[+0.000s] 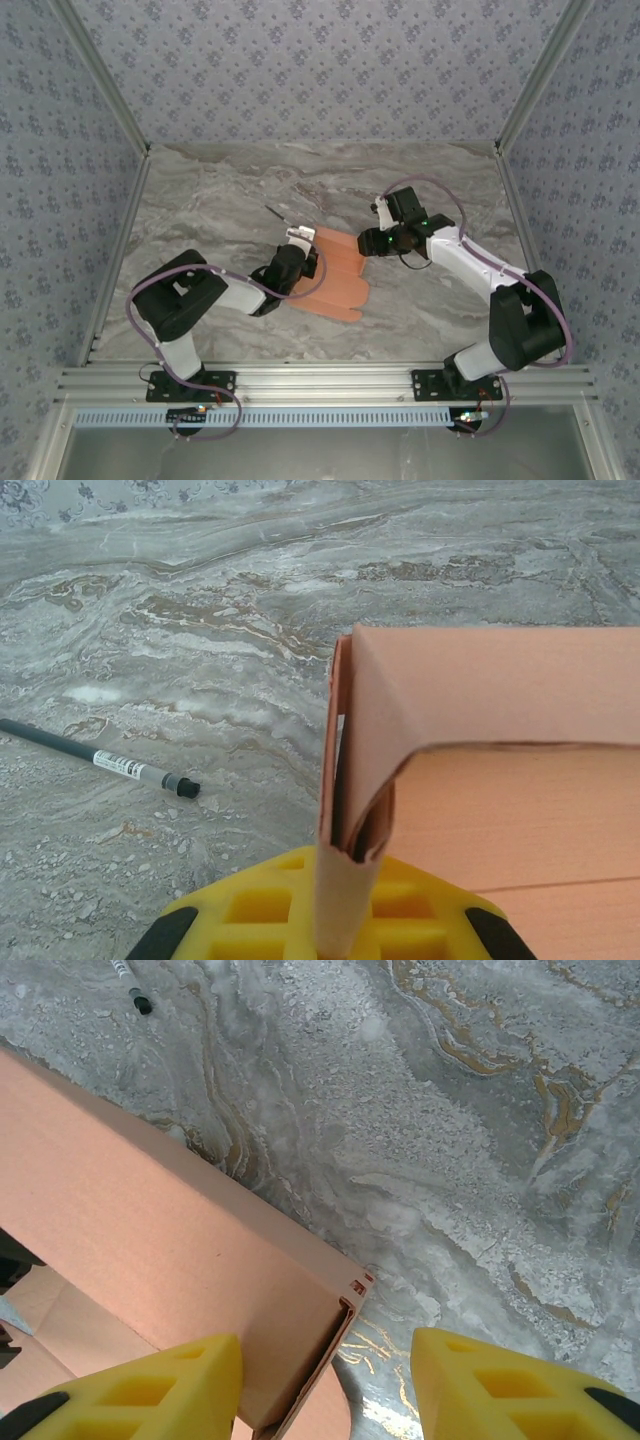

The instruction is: Fold the paper box

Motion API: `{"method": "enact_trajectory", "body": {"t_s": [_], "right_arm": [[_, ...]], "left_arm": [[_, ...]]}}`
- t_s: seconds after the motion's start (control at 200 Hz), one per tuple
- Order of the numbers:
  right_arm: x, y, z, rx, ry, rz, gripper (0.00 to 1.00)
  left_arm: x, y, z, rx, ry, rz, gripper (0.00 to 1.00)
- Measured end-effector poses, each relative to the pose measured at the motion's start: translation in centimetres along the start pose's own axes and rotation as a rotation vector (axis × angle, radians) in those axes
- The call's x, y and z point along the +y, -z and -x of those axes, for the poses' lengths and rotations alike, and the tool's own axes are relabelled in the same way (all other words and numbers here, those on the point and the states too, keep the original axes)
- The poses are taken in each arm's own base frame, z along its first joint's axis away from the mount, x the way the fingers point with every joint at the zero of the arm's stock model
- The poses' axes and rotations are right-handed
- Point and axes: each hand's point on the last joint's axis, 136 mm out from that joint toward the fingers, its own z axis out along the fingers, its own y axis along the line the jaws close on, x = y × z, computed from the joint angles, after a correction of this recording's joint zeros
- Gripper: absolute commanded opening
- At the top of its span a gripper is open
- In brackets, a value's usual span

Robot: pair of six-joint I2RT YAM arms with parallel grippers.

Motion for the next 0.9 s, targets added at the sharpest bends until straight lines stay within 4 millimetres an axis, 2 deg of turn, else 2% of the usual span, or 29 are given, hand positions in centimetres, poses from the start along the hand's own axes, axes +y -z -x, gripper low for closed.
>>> {"method": "enact_trajectory", "body": {"t_s": [0.36, 0.635, 0.735, 0.899], "right_arm": [[0.4, 1.1, 0.2, -0.007, 0.006, -0.002, 0.53], [1.7, 2.1, 2.1, -0.057, 0.036, 0.016, 0.61], [2.7, 1.7, 3.7, -0.073, 0.071, 0.027, 0.63], [4.3, -0.2, 5.4, -0.059, 0.127, 0.043, 0.64]], "left_arm": [[0.0, 0.1, 0.2, -0.016, 0.004, 0.0, 0.0], [-0.2, 0.2, 0.1, -0.019, 0.004, -0.007, 0.0], [-0.2, 0.2, 0.1, -0.019, 0.004, -0.007, 0.0], [-0.3, 0.2, 0.1, -0.019, 0.004, -0.008, 0.0]]}}
